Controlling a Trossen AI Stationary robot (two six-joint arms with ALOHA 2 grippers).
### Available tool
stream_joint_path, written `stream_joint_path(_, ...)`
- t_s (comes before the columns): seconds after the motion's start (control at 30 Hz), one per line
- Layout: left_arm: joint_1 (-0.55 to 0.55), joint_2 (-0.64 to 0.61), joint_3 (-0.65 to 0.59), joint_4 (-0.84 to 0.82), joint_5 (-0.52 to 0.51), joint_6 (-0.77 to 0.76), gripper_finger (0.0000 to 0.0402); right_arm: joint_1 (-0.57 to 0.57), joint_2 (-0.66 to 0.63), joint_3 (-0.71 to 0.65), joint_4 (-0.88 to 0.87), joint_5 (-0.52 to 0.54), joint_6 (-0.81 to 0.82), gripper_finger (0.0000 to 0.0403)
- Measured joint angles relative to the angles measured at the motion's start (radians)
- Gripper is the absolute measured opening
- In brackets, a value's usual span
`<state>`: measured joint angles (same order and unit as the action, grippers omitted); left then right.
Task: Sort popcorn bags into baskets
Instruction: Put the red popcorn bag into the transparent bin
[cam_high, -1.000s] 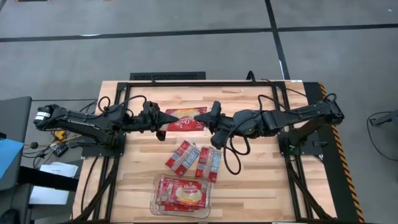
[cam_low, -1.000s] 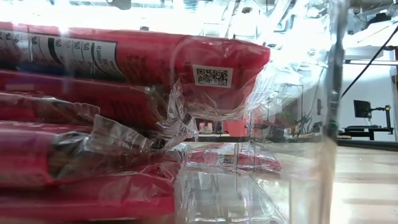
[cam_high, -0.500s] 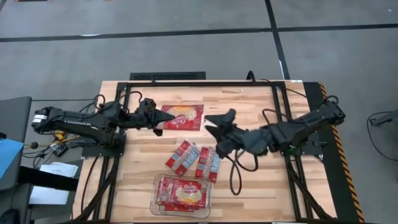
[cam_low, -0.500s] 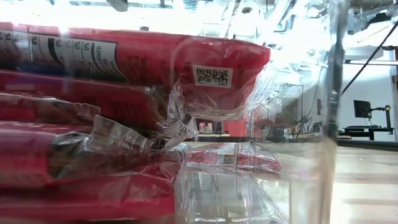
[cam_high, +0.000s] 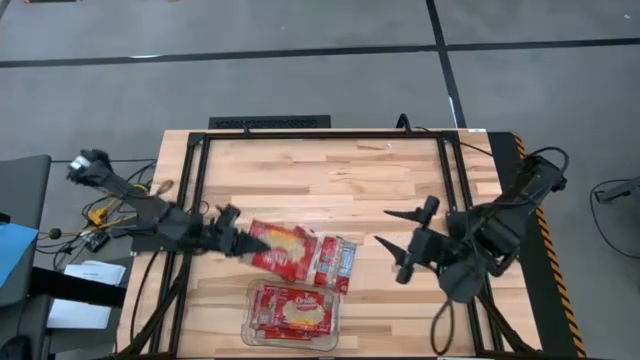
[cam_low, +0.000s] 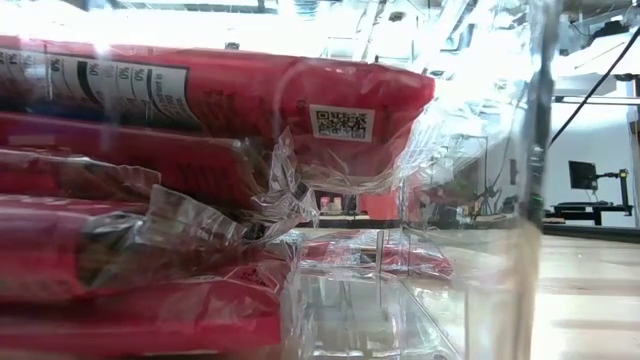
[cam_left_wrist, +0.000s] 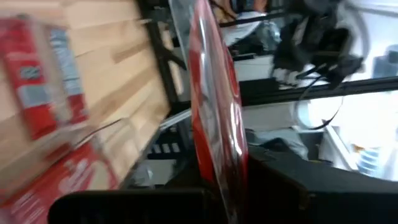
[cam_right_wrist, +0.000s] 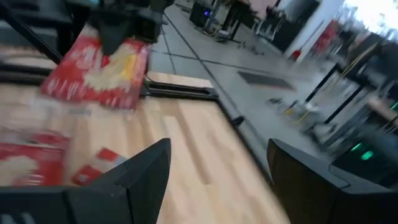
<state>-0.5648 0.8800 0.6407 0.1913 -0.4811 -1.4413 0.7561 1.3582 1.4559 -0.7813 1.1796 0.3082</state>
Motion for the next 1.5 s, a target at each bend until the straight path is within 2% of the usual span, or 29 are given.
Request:
stream_joint_path(0.13,-0.171,0.085,0.0,0.005,-0.196,-0.063,0.0008,0.027,0.004,0.0,-0.059,-0.007,0.153,0.029)
stream_joint_path(0.33,-0.338,0.238,0.0,0.043,-0.377,-0.218,0.0007,0.02,0.004,0.0,-0.053,-0.03,0.191,0.029)
stream_joint_path(0.57,-0.418,0.377,0.001,0.179,-0.448,-0.253,0.0006,0.02,0.004,0.0,-0.052,-0.031,0.196,0.029)
stream_joint_path(0.8,-0.501,0.442,0.001,0.127,-0.591,-0.403,0.0007,0.02,0.004,0.0,-0.049,-0.031,0.216,0.029)
stream_joint_path(1.0,-0.507,0.495,0.001,0.102,-0.582,-0.489,0.001,0.02,0.004,0.0,-0.048,-0.031,0.217,0.029)
stream_joint_path(1.3,-0.507,0.618,0.001,0.231,-0.571,-0.521,0.0013,0.009,0.005,-0.001,-0.05,-0.033,0.218,0.029)
stream_joint_path(1.5,-0.507,0.666,0.001,0.24,-0.572,-0.597,0.0017,0.007,0.005,-0.001,-0.054,-0.038,0.218,0.029)
